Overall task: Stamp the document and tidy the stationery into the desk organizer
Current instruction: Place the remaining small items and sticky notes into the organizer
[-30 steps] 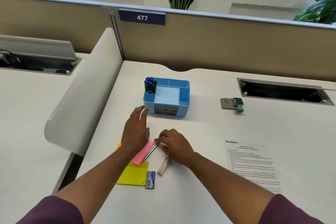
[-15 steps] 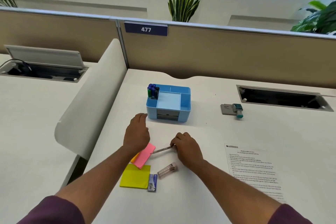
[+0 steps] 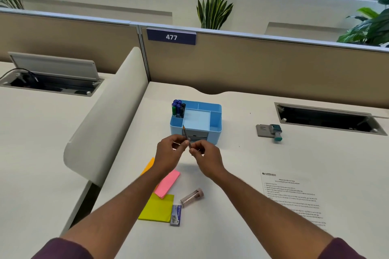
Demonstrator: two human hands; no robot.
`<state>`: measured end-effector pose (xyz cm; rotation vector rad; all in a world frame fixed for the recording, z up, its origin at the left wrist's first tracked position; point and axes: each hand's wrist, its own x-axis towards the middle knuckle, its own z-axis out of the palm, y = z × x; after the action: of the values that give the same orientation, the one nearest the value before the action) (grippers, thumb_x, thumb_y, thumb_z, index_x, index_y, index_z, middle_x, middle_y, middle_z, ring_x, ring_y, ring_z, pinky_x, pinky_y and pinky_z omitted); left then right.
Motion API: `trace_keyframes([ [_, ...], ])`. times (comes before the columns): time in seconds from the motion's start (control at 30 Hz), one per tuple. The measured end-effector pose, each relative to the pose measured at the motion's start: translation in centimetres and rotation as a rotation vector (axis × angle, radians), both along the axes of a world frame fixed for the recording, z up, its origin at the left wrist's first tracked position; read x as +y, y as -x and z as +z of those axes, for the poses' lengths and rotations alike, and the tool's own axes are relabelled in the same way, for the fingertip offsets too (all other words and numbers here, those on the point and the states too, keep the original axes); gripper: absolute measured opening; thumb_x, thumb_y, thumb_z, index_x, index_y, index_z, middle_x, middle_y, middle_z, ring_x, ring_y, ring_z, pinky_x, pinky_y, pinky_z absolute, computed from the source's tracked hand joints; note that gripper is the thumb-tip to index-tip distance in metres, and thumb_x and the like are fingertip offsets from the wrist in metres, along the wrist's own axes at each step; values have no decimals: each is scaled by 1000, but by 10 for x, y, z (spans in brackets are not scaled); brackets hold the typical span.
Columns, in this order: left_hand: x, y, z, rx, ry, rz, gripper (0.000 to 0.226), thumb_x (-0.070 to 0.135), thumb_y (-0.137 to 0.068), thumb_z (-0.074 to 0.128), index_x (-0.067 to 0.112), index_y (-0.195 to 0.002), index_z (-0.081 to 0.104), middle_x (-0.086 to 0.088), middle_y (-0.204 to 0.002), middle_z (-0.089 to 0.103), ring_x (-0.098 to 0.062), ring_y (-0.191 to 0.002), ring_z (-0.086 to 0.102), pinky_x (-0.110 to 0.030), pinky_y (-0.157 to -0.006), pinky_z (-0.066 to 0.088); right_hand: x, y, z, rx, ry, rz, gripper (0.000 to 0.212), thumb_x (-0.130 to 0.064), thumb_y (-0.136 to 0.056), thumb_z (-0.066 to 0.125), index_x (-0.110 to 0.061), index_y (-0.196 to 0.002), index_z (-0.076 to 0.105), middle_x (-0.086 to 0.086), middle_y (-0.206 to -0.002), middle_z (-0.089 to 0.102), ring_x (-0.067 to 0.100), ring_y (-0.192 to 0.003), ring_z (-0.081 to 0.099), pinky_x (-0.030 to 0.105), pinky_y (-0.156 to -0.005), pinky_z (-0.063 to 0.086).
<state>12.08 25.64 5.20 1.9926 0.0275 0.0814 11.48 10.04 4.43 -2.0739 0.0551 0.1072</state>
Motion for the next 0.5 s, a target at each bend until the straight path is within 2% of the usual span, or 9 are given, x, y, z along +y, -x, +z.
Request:
trace_keyframes([
  [0.1,3,-6,5,-67,-101,20,11,21,-90,70,16,-98,74,7,-86,73,-5,-79,67,-28,-73,56,3,-8,13,-10,-113,-40,20,-19,-92,72,-21,-112,70,-3,-99,72,10,-91,68,26,-81,57],
  [0.2,8,-13,8,-138,-219,12,12,22,-91,70,17,-101,74,5,-89,72,-4,-79,64,-27,-73,56,8,-26,35,-80,-188,-32,27,-18,-92,72,-21,-119,70,0,-103,70,14,-95,68,25,-83,59],
  [0.3,9,-22,17,-210,-293,-17,13,23,-91,68,18,-102,74,5,-89,72,-6,-76,64,-31,-71,57,14,-46,52,-227,-71,34,20,-28,-92,74,-18,-110,76,-2,-100,72,11,-90,68,23,-77,58],
  [0.37,10,-30,23,-250,-324,-5,14,25,-92,68,18,-103,73,4,-89,70,-6,-75,62,-33,-70,57,18,-59,60,-267,-34,56,16,-27,-91,75,-16,-102,77,-4,-94,73,10,-88,68,22,-76,57],
  [0.5,16,-38,24,-261,-310,109,28,31,-92,67,19,-117,68,3,-108,68,-10,-89,63,-29,-75,56,21,-85,75,-330,-67,-19,10,-22,-92,74,-14,-98,76,-1,-92,75,12,-86,70,28,-76,59],
])
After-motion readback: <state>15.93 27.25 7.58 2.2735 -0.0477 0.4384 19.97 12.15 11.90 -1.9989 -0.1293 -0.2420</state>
